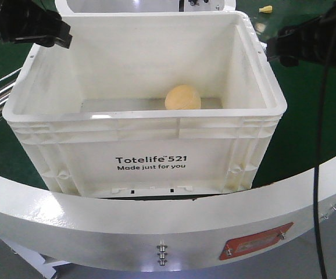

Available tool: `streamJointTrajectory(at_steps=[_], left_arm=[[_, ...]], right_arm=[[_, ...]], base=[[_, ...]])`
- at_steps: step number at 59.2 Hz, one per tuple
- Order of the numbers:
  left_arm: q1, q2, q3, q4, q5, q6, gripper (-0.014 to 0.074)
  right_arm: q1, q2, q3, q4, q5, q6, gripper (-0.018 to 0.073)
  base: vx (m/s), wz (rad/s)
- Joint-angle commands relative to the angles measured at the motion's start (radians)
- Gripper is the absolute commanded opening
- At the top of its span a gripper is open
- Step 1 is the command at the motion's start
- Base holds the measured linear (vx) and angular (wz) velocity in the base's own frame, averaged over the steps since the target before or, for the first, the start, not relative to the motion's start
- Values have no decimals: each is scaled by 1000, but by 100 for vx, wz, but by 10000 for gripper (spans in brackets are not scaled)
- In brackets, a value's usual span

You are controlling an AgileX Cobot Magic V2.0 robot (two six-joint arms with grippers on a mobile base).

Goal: Place moving items into box and shelve
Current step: 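Drop the pink ball into the tote and move both grippers to its rim, then lower both grippers onto the tote's side walls and close them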

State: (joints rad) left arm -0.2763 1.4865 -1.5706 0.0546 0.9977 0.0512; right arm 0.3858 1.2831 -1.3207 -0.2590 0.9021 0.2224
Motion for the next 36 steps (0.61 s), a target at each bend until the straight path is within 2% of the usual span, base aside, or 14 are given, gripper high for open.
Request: streamJointTrajectory(at_steps=[1,20,26,36], left_arm=[[-7,-28,-36,83,-23,-93,594],[9,36,-56,77,10,-135,594],[35,63,-108,73,60,-163,594],[43,119,-195,73,157,-167,594]], right_arm=[[-7,51,-106,-21,8,-1,564],[-19,299,-366,3,188,-1,564],[-49,358,-424,38,239,-11,564],[-48,416,-469,51,272,-38,564]], base=[[0,0],[0,0],[0,0],[0,0]])
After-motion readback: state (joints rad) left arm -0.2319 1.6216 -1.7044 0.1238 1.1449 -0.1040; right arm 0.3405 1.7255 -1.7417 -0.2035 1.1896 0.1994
